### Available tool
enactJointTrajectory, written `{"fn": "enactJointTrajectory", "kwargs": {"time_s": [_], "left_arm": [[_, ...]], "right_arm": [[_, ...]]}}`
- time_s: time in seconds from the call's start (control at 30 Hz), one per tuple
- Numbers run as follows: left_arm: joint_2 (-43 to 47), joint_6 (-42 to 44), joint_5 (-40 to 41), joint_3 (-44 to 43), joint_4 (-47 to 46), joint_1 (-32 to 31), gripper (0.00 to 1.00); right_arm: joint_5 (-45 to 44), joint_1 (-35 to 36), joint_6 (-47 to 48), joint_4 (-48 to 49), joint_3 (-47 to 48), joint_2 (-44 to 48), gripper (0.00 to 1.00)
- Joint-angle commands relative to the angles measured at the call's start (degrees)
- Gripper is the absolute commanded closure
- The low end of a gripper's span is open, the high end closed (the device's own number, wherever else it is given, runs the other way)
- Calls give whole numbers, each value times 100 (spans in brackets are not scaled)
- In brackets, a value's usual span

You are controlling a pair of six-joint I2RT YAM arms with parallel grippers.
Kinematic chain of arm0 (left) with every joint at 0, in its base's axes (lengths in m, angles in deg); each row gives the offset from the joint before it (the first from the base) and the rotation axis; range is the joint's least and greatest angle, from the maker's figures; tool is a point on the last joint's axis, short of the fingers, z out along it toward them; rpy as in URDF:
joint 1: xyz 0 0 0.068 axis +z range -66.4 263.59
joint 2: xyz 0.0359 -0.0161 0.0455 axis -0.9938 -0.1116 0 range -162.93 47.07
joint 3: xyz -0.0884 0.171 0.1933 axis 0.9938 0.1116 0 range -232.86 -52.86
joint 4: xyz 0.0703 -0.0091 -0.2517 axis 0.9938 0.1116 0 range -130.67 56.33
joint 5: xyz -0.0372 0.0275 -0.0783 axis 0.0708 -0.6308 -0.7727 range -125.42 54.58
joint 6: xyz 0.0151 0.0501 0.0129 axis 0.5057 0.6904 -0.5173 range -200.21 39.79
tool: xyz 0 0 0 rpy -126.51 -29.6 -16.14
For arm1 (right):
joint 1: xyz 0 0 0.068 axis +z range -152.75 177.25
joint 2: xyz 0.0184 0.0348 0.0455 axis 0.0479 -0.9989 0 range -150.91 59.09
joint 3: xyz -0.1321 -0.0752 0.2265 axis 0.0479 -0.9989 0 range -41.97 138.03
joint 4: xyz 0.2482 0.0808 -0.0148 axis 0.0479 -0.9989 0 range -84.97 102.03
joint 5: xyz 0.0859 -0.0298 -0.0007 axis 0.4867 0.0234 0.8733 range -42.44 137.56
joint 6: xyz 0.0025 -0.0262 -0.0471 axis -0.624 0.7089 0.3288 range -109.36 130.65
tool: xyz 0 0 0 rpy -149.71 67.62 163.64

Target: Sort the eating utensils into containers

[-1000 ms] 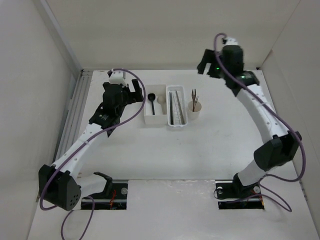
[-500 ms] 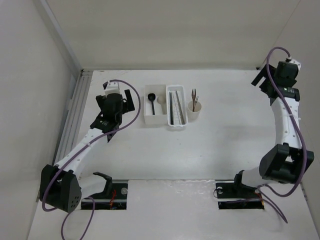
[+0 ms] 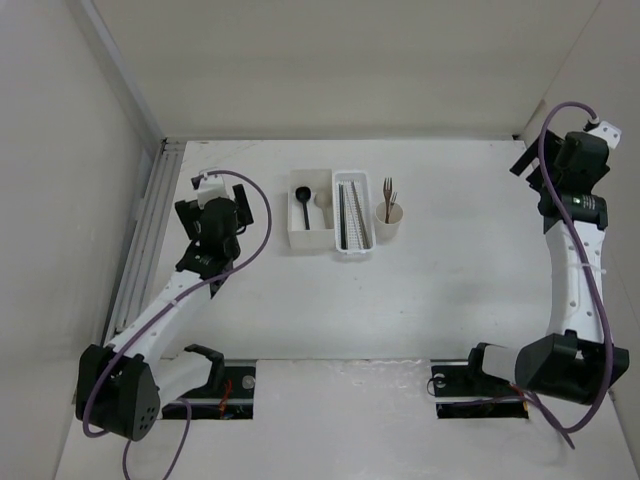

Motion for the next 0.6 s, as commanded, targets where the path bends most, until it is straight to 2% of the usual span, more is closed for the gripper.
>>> {"fn": "enactJointTrajectory", "kwargs": {"time_s": [0.0,0.43,0.57], "left_arm": [[202,-46,283,134,-157,15,0],[421,-214,222,345,-33,15,0],[474,-328,222,345,20,15,0]], "right_arm": [[-173,0,5,-39,-22,253,0],[-41,0,171,-91,-188,552,0],[301,0,356,398,-522,824,0]]}}
